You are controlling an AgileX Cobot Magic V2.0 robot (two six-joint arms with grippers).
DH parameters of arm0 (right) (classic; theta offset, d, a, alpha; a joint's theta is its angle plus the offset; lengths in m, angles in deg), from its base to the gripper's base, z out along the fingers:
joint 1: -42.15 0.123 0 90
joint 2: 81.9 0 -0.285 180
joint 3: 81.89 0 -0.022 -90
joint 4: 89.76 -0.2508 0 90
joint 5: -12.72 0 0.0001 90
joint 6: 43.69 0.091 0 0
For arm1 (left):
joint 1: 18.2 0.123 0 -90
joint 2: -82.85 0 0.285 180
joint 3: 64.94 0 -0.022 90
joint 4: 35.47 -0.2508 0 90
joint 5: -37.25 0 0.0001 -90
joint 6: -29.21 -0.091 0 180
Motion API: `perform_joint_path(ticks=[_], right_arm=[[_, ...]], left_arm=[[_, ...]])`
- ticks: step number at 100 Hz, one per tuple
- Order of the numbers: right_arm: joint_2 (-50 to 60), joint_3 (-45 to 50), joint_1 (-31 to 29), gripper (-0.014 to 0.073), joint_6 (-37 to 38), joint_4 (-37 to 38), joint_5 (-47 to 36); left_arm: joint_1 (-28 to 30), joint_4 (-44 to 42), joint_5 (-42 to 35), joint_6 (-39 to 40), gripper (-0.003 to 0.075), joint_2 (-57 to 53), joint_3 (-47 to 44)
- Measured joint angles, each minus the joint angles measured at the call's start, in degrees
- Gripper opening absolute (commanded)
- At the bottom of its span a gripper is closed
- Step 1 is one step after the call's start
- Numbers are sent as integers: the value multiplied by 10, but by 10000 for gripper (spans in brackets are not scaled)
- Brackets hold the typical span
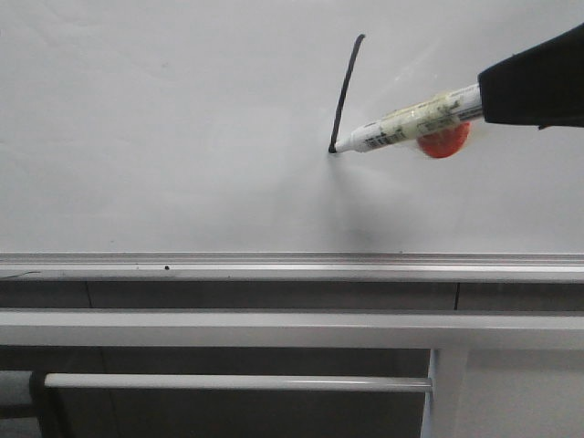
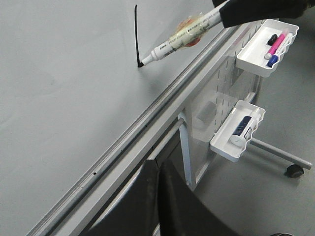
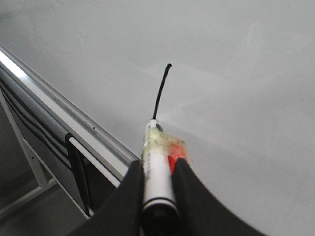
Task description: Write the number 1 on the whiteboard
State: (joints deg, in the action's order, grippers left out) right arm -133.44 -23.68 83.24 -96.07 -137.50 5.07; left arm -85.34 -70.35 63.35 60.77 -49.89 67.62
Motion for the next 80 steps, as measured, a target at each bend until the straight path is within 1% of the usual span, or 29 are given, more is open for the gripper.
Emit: perform_joint_path(ticks=[15, 26, 45, 61, 68, 73, 77, 80], right_arm=[[-1, 0, 0, -64, 0, 0, 0], [1, 0, 0, -63, 0, -10, 19], [32, 0, 0, -63, 0, -12, 106], [45, -12, 0, -63, 0, -12, 167], [45, -26, 0, -63, 0, -12, 192], [45, -37, 0, -63, 0, -11, 203], [45, -44, 0, -63, 0, -10, 206], [45, -48, 0, -63, 0, -8, 209]], left_arm=[[0, 0, 0, 0, -20, 0, 0], [0, 0, 0, 0, -20, 0, 0], [0, 0, -14, 0, -20, 0, 0], [0, -2, -59, -20, -13, 19, 0], [0, -3, -77, -37, 36, 44, 0], [-1, -5, -83, -52, 98, 66, 0], [-4, -5, -87, -64, 174, 85, 0], [-8, -5, -88, -70, 208, 98, 0]])
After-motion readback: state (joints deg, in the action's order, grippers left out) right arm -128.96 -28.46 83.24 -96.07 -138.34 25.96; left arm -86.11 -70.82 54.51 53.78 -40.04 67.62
